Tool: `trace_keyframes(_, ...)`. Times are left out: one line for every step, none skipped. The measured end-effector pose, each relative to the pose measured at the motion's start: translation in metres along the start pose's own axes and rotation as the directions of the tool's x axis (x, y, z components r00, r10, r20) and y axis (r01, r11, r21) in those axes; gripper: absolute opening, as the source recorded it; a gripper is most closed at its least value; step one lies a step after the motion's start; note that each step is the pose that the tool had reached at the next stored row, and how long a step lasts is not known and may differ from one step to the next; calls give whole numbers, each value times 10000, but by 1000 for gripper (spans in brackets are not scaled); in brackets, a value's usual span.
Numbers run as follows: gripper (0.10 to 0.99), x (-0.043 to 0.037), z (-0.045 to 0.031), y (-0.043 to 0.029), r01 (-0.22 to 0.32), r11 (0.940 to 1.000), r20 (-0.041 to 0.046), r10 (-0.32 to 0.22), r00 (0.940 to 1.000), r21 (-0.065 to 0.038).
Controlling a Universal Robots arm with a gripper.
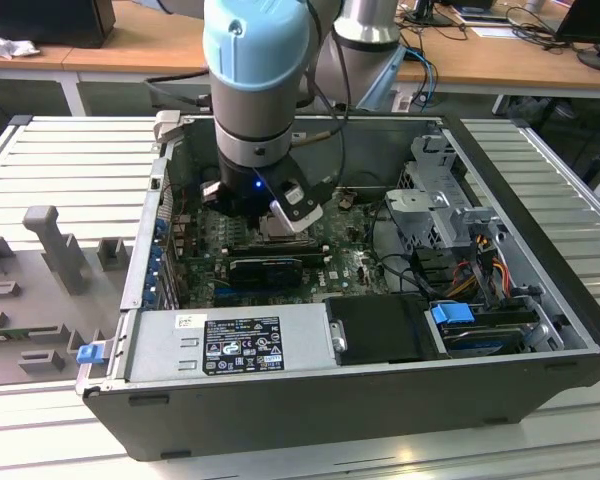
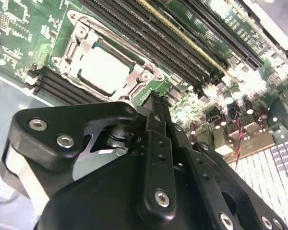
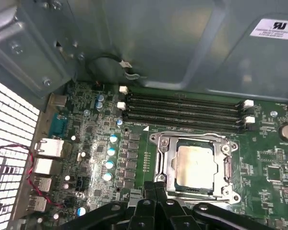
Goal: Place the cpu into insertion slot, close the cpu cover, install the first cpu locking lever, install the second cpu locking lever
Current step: 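Install the second cpu locking lever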
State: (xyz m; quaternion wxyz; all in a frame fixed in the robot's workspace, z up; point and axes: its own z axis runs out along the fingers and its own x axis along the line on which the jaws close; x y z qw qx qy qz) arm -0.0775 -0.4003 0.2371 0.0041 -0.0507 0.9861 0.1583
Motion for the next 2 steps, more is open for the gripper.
trace_keyframes(106,0,-6,2,0,10000,1,0,10000,-1)
trace_keyframes(106,0,-7,3,0,10000,2,0,10000,-2)
